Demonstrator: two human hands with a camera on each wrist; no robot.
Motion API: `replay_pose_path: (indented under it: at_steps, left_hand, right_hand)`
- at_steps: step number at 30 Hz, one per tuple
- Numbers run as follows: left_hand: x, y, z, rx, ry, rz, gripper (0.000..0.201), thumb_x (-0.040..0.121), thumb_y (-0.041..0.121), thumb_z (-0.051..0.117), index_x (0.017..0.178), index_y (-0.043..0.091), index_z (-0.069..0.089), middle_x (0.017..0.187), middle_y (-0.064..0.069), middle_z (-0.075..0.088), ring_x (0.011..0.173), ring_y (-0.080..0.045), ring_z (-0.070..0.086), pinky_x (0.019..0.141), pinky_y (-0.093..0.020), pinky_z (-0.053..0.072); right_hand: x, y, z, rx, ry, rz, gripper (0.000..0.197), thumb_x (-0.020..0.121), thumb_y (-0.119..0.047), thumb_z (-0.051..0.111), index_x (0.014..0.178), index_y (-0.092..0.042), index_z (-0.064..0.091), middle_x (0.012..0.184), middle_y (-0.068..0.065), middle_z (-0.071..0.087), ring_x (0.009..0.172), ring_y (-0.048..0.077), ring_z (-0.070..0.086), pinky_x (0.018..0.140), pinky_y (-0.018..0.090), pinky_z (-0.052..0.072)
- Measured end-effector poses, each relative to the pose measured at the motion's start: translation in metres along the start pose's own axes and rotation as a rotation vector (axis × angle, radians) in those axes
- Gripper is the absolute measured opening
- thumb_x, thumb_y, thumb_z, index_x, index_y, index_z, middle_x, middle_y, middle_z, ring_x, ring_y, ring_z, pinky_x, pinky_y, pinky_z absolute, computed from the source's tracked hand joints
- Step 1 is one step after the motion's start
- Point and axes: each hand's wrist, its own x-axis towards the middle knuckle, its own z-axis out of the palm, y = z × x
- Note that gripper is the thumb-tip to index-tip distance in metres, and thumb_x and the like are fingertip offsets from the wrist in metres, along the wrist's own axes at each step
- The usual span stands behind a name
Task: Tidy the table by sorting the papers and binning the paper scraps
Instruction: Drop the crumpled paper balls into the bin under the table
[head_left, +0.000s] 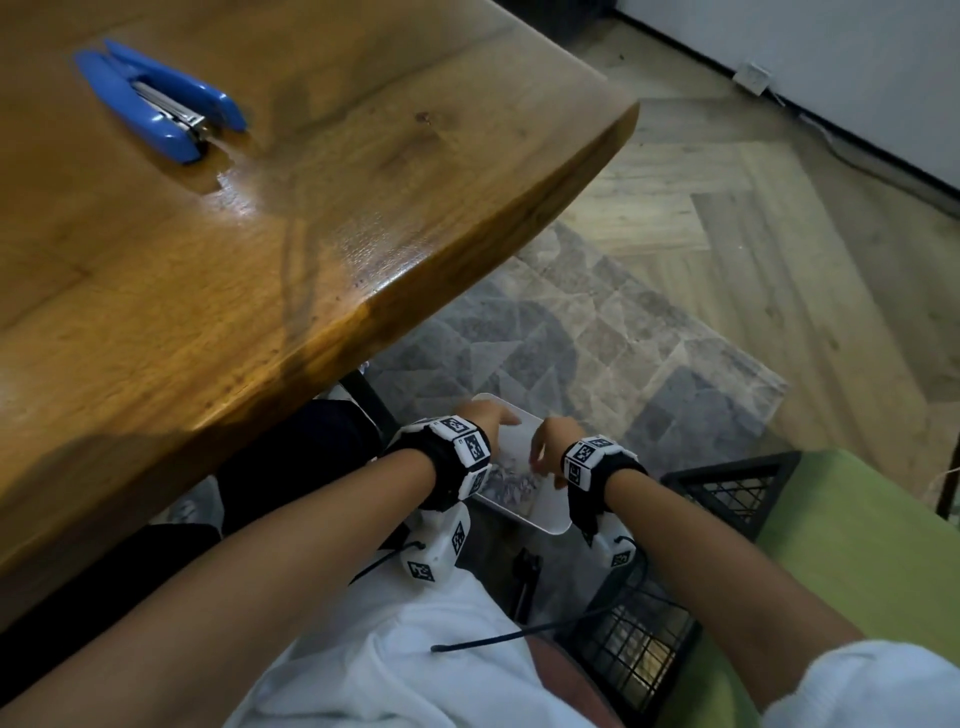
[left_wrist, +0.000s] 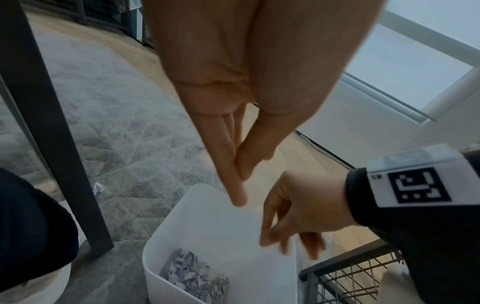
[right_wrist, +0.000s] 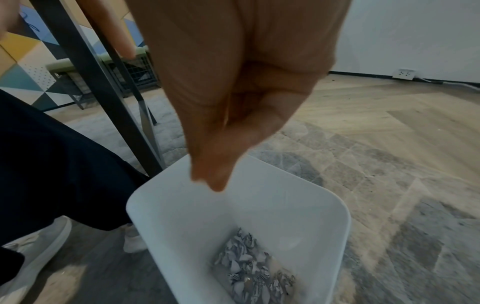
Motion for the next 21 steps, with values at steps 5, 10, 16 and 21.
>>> replay_pose_path:
  at_steps: [5, 10, 16, 21]
  left_hand:
    - [-0.006, 0.001, -0.007, 0.078, -0.032, 0.002, 0.028, 0.087, 0.018, 0.064, 0.103, -0.003, 0.070, 0.098, -0.015, 0.069, 0.091, -0.029, 0.066, 0.091, -0.033, 0.050]
    - [-0.009, -0.002, -0.015, 0.159, 0.079, 0.034, 0.041, 0.093, 0.013, 0.054, 0.133, 0.009, 0.047, 0.132, -0.017, 0.054, 0.119, -0.032, 0.054, 0.097, -0.034, 0.044]
    - [-0.031, -0.008, -0.025, 0.247, 0.068, 0.072, 0.058, 0.087, 0.019, 0.059, 0.140, 0.018, 0.035, 0.139, -0.016, 0.043, 0.121, -0.036, 0.050, 0.099, -0.043, 0.046]
    - [-0.076, -0.013, -0.040, 0.221, 0.147, 0.170, 0.062, 0.087, 0.026, 0.061, 0.141, 0.020, 0.030, 0.143, -0.010, 0.037, 0.128, -0.029, 0.045, 0.105, -0.042, 0.041]
  right_hand:
    - [-0.008, -0.011, -0.005, -0.066, 0.034, -0.046, 0.024, 0.090, -0.017, 0.058, 0.111, -0.010, 0.067, 0.109, 0.015, 0.070, 0.085, 0.029, 0.067, 0.079, 0.037, 0.055]
    - [-0.020, -0.014, -0.011, -0.221, -0.036, -0.171, 0.063, 0.082, -0.006, 0.060, 0.137, -0.033, 0.045, 0.149, 0.007, 0.041, 0.126, 0.028, 0.051, 0.100, 0.042, 0.047]
    - [-0.061, -0.036, -0.034, -0.334, -0.063, -0.242, 0.043, 0.093, -0.021, 0.054, 0.135, -0.024, 0.050, 0.142, 0.006, 0.049, 0.127, 0.027, 0.050, 0.106, 0.038, 0.041]
    - [-0.115, -0.052, -0.070, -0.427, -0.027, -0.335, 0.041, 0.093, -0.026, 0.054, 0.133, -0.022, 0.052, 0.132, 0.005, 0.057, 0.119, 0.026, 0.055, 0.101, 0.035, 0.043]
